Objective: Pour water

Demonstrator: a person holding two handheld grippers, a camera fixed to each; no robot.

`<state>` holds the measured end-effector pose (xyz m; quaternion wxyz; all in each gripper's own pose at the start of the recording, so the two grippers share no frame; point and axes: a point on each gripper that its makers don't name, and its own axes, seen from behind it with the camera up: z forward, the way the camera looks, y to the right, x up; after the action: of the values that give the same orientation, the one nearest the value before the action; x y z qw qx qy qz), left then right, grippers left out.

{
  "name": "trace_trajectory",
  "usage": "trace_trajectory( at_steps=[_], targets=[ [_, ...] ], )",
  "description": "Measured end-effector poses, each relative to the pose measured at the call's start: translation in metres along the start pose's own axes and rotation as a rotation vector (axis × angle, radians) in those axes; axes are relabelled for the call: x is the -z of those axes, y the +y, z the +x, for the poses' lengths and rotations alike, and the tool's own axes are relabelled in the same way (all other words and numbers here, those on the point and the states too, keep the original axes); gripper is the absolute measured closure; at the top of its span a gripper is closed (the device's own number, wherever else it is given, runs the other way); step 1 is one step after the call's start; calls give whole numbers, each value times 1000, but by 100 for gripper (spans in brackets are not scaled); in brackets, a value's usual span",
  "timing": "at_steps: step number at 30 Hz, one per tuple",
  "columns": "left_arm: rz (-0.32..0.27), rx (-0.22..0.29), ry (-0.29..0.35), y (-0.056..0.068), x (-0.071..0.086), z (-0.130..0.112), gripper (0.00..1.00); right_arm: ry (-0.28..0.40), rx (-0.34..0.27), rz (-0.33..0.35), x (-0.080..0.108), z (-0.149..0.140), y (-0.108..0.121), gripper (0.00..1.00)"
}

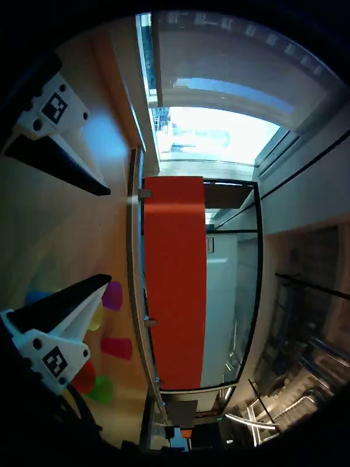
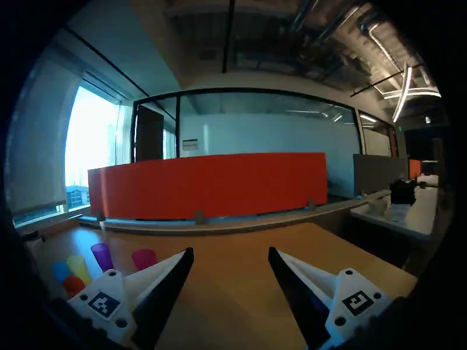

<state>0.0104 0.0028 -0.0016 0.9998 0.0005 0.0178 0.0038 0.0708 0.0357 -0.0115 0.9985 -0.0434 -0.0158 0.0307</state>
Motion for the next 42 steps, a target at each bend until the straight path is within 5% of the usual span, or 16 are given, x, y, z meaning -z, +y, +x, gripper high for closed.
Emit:
trace_trajectory(
  at_steps=[42],
  targets=[
    [-22, 9, -33, 7, -2, -15, 0, 9, 11, -20, 8, 6, 16, 1]
  ],
)
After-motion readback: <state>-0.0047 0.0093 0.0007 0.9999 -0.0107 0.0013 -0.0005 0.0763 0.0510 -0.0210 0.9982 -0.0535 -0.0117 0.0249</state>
